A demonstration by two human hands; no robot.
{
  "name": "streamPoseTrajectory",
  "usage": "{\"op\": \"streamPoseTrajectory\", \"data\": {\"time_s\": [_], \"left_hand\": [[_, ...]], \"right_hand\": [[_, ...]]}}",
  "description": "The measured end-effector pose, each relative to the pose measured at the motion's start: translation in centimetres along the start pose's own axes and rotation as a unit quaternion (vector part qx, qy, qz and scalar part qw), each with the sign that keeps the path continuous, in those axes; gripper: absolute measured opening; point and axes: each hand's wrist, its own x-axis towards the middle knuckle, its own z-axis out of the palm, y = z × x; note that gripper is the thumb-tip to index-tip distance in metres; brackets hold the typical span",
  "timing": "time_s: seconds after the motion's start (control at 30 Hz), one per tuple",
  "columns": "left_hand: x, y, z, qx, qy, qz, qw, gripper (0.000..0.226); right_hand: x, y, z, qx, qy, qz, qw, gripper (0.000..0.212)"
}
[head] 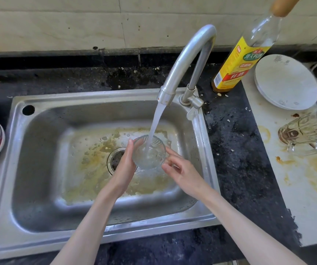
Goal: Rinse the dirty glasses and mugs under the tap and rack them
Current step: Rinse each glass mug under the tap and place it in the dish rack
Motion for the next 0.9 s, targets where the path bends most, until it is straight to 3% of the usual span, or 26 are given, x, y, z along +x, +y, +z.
{"op": "streamPoseTrajectory", "data": {"time_s": [0.1, 0.23, 0.43, 0.57, 0.63, 0.77, 0.83, 0.9], "left_hand": [[0.1, 0.3, 0.0, 0.035, -0.008, 0.003, 0.999, 0.067], [-0.1, 0.3, 0.1, 0.092, 0.059, 0.026, 0.994, 0.055], [0.0, 0.3, 0.7, 0.033, 0.152, 0.028, 0.987, 0.046], [0.2, 1.0, 0.4, -0.001, 0.093, 0.018, 0.995, 0.05], [0.2, 0.9, 0.5, 0.023, 0.064, 0.003, 0.998, 0.058], [0.4, -0.4, 0.4, 0.06, 0.039, -0.079, 0.994, 0.107], [0.7, -0.9, 0.0, 0.058, 0.022, -0.088, 0.994, 0.098], [0.3, -0.2, 0.1, 0.083, 0.006, -0.072, 0.994, 0.07]], "right_hand": [[-0.1, -0.1, 0.2, -0.005, 0.022, -0.006, 1.0, 0.023], [-0.1, -0.6, 0.4, -0.02, 0.032, -0.02, 0.999, 0.025], [0.3, -0.9, 0.6, -0.07, 0.055, -0.034, 0.995, 0.026], [0.8, -1.6, -0.2, 0.015, 0.101, -0.009, 0.995, 0.024], [1.3, -1.8, -0.2, 0.087, 0.108, 0.044, 0.989, 0.023], [2.9, -2.0, 0.1, 0.275, 0.105, 0.236, 0.926, 0.021], [3.8, -1.9, 0.0, 0.348, 0.109, 0.31, 0.878, 0.024], [4.6, -1.7, 0.0, 0.411, 0.132, 0.349, 0.831, 0.03]]}}
